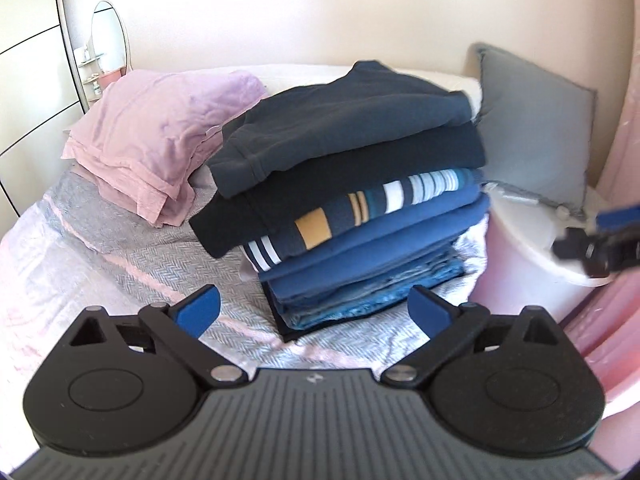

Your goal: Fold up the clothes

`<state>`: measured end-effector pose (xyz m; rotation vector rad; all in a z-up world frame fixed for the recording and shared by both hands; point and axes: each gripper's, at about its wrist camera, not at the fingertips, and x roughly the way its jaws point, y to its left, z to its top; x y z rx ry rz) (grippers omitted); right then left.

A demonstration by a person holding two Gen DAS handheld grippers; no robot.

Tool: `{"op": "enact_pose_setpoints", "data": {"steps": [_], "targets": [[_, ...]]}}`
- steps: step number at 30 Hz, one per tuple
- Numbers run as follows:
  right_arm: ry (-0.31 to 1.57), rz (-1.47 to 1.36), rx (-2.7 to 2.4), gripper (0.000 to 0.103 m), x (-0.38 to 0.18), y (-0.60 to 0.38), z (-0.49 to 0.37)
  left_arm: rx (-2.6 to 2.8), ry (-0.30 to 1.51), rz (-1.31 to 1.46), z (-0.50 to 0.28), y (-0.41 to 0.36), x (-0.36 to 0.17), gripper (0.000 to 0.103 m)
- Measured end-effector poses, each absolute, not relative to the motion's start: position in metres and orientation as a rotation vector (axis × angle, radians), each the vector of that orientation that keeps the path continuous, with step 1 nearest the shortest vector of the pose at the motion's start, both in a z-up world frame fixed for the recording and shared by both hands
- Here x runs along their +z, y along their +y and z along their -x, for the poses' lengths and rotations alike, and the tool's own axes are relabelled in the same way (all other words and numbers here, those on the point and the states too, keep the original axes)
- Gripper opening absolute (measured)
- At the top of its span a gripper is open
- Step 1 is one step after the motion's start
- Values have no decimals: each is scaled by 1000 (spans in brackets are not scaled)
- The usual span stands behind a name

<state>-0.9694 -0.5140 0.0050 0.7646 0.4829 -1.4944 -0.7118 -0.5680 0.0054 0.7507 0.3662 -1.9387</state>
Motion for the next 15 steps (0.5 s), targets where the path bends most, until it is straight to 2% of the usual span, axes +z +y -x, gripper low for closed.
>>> {"op": "enact_pose_setpoints", "data": {"steps": [8, 15], "targets": [[468, -747, -1593, 102, 20, -436, 912, -1971, 391, -708, 671, -504, 17, 99], [483, -713, -1626, 102, 31, -409, 888, -1956, 438, -621, 654, -484, 31, 99]]}}
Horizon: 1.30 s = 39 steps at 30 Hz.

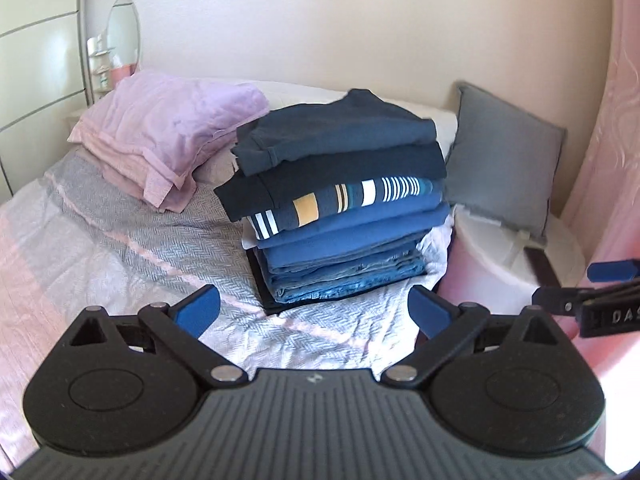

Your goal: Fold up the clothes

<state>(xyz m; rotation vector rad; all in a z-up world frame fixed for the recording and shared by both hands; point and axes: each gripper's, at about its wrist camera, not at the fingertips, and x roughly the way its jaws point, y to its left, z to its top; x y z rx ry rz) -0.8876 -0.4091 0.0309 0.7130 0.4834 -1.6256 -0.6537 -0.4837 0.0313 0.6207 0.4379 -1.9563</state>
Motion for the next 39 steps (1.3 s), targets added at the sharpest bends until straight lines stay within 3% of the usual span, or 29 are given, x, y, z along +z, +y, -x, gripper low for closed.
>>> {"op": "enact_pose_setpoints", "data": {"steps": [10, 20, 39], "targets": [[532, -680, -1589, 102, 47, -419, 892, -1896, 464, -582, 672, -478, 51, 99], [415, -872, -1604, 102, 52, -413, 931, -1838, 561, -683, 708, -473, 44, 98], [478, -735, -1597, 102, 60, -420, 933, -1828, 551, -710, 726, -476, 37, 98]]}}
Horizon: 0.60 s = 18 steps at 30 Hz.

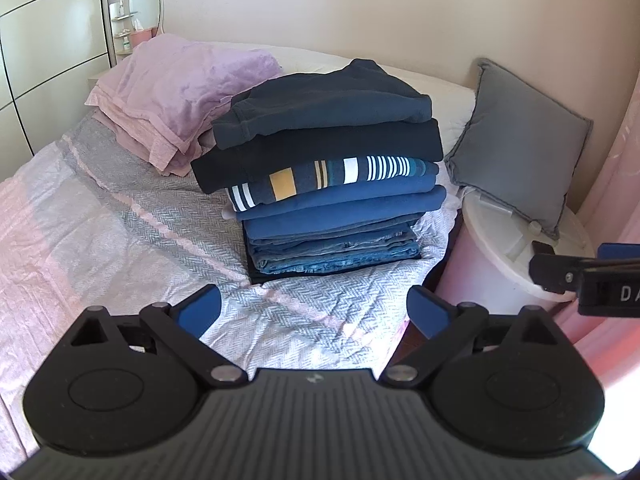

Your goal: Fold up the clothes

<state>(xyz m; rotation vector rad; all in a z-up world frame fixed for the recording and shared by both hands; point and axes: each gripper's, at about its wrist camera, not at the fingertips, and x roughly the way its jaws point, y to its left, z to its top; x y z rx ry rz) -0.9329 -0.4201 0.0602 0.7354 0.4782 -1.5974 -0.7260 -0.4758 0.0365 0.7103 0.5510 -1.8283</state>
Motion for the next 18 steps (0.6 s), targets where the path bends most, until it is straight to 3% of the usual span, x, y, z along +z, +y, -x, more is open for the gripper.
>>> {"op": "enact_pose_setpoints", "data": {"steps": [18], "targets": [[529, -695, -1554, 102, 58, -423, 921, -1789, 575, -690, 727, -470, 33, 99]]}}
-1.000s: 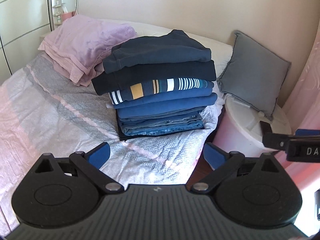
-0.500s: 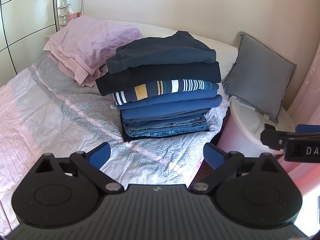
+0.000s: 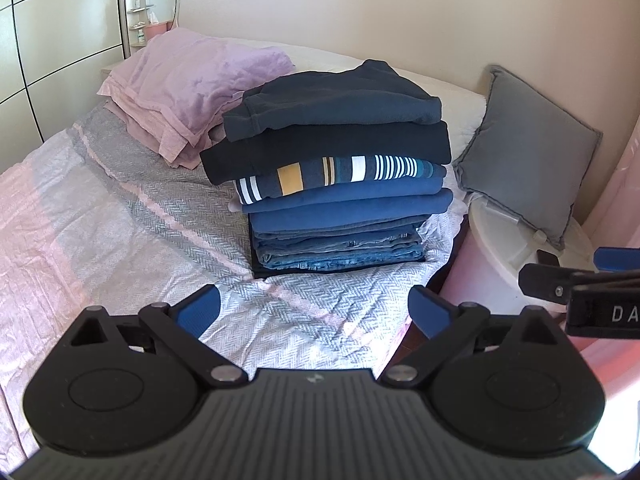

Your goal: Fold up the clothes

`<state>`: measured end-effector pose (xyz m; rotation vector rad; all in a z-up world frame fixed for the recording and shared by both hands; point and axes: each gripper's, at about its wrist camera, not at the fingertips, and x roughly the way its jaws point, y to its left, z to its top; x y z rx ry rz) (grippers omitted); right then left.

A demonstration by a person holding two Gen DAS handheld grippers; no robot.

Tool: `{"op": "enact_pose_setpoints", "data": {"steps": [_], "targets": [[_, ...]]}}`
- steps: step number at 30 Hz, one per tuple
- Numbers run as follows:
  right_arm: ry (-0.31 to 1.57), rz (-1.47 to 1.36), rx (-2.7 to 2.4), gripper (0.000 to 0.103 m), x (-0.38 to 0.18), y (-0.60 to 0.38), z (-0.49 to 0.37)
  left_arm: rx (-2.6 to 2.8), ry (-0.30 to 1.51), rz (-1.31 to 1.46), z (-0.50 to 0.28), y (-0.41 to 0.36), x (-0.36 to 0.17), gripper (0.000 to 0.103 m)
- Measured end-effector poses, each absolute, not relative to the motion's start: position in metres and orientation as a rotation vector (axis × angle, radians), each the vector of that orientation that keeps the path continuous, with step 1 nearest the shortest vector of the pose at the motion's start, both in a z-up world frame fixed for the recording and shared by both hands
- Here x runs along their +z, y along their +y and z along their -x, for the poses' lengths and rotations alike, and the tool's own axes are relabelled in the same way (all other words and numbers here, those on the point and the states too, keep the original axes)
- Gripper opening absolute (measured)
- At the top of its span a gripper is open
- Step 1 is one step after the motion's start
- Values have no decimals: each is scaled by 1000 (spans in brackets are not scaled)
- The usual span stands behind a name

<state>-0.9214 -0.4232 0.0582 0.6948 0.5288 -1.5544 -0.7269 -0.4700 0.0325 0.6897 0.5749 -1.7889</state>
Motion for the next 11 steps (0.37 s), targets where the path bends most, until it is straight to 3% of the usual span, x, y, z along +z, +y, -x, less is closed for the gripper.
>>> {"op": "enact_pose_setpoints", "data": {"steps": [11], "targets": [[547, -692, -1550, 102, 55, -422, 923, -1797, 580, -677, 728, -467, 28, 99]]}}
